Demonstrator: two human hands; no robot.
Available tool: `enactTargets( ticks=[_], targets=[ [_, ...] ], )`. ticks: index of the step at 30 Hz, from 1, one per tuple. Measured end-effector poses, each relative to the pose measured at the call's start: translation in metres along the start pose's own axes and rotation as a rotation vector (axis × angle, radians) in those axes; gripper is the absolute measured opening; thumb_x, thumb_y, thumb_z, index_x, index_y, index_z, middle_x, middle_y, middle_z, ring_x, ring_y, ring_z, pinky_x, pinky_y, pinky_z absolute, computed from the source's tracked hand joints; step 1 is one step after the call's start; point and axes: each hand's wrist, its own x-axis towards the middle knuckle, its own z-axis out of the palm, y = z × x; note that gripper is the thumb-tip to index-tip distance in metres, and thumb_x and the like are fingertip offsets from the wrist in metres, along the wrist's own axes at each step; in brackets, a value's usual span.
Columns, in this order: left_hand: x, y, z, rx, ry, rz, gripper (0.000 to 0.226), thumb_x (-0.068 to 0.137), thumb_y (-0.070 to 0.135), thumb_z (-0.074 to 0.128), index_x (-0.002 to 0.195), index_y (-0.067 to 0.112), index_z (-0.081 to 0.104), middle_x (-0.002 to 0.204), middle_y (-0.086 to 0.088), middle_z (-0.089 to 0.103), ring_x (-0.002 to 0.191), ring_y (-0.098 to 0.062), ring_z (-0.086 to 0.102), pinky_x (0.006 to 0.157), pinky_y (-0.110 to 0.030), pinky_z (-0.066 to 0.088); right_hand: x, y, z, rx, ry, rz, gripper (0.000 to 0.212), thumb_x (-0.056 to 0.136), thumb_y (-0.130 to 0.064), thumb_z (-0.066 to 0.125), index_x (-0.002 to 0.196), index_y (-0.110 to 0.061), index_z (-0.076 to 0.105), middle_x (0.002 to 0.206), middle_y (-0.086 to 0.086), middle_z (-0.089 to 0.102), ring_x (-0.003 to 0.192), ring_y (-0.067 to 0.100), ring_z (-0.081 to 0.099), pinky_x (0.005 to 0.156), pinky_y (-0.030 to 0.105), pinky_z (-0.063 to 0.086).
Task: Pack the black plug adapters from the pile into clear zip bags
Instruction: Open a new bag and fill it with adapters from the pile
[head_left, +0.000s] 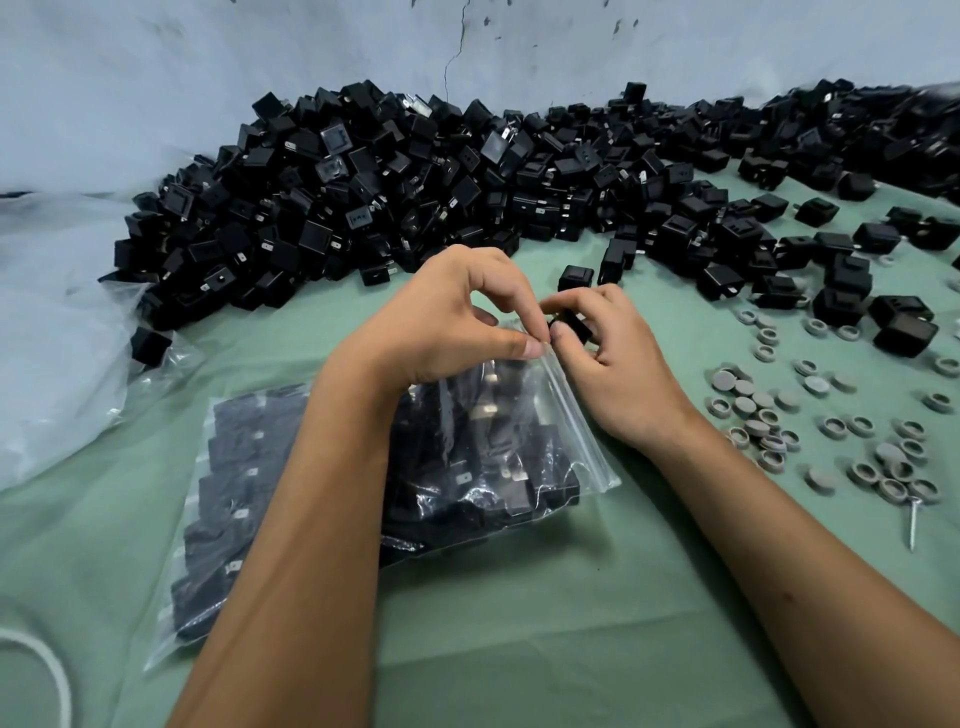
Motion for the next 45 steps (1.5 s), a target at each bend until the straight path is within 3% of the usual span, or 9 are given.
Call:
enactTargets(
  ticks=[4,8,14,19,25,32,36,40,45],
  targets=[
    [0.0,0.001,-0.001,0.011,-0.002,0.011,0.013,0.076,0.012,0.089,0.084,0.019,0.082,0.104,-0.003,0.067,0.102,-0.016,0.064,0.089,-0.044,0.058,-0.001,-0.001,-0.002,0.219,-0.125,0.001,0.028,0.095,-0.02,0.075,0.122,-0.019,0.07,0.114,-0.003,0.07,0.109,0.013,0.067,0.097,0.041,0.056],
    [-0.001,0.001,-0.002,0.013,0.007,0.011,0.013,0.076,0.015,0.09,0.082,0.022,0.082,0.103,0.001,0.067,0.105,-0.015,0.064,0.089,-0.042,0.057,-0.003,-0.001,-0.008,0.284,-0.101,0.039,0.038,0.086,-0.033,0.084,0.12,-0.027,0.068,0.113,-0.006,0.075,0.108,0.011,0.07,0.091,0.039,0.055],
    [-0.002,0.002,-0.003,0.005,0.012,0.006,0.015,0.073,0.013,0.091,0.082,0.02,0.082,0.102,-0.001,0.066,0.104,-0.016,0.063,0.089,-0.041,0.057,-0.006,-0.004,-0.005,0.395,-0.139,0.023,0.027,0.084,-0.036,0.083,0.104,-0.02,0.079,0.1,0.003,0.07,0.075,0.025,0.067,0.075,0.044,0.057],
    [-0.002,0.001,-0.003,0.018,0.014,0.013,0.013,0.076,0.012,0.089,0.083,0.019,0.082,0.103,-0.003,0.067,0.103,-0.016,0.064,0.089,-0.041,0.057,-0.009,-0.004,-0.001,0.471,-0.211,0.04,0.029,0.079,-0.027,0.087,0.105,-0.019,0.077,0.101,0.007,0.078,0.091,0.04,0.074,0.083,0.061,0.06],
    [-0.001,0.0,-0.003,0.012,0.014,0.013,0.014,0.075,0.012,0.09,0.083,0.02,0.081,0.104,-0.004,0.067,0.104,-0.018,0.064,0.088,-0.039,0.057,-0.009,-0.006,-0.003,0.464,-0.149,-0.01,0.021,0.083,-0.016,0.086,0.102,-0.012,0.077,0.092,0.008,0.078,0.085,0.03,0.076,0.084,0.054,0.061],
    [0.0,0.0,-0.002,0.005,0.015,0.013,0.015,0.075,0.011,0.09,0.082,0.021,0.081,0.103,-0.003,0.067,0.102,-0.018,0.064,0.088,-0.041,0.058,-0.013,-0.01,0.002,0.495,-0.186,-0.009,0.016,0.085,-0.022,0.085,0.098,-0.017,0.077,0.083,0.013,0.078,0.077,0.048,0.07,0.073,0.065,0.057],
    [0.0,0.001,-0.001,0.011,0.015,0.015,0.015,0.075,0.01,0.089,0.083,0.02,0.081,0.104,-0.004,0.067,0.102,-0.018,0.064,0.089,-0.042,0.057,-0.011,-0.011,0.001,0.438,-0.196,-0.036,0.015,0.087,-0.024,0.084,0.1,-0.019,0.077,0.083,0.005,0.079,0.079,0.036,0.073,0.082,0.057,0.059],
    [0.0,0.002,-0.001,0.0,0.017,0.017,0.013,0.076,0.01,0.089,0.084,0.017,0.081,0.104,-0.005,0.067,0.102,-0.02,0.064,0.089,-0.044,0.057,-0.013,-0.015,0.003,0.514,-0.291,-0.039,0.014,0.09,-0.018,0.081,0.103,-0.013,0.077,0.088,0.003,0.08,0.084,0.023,0.078,0.08,0.035,0.061],
    [0.0,0.004,0.002,0.0,0.019,0.023,0.014,0.077,0.009,0.089,0.084,0.018,0.081,0.105,-0.008,0.067,0.101,-0.022,0.064,0.089,-0.044,0.056,-0.013,-0.016,0.001,0.549,-0.304,-0.003,0.016,0.092,-0.013,0.078,0.107,-0.011,0.075,0.094,0.007,0.08,0.089,0.026,0.078,0.08,0.041,0.062]
  ],
)
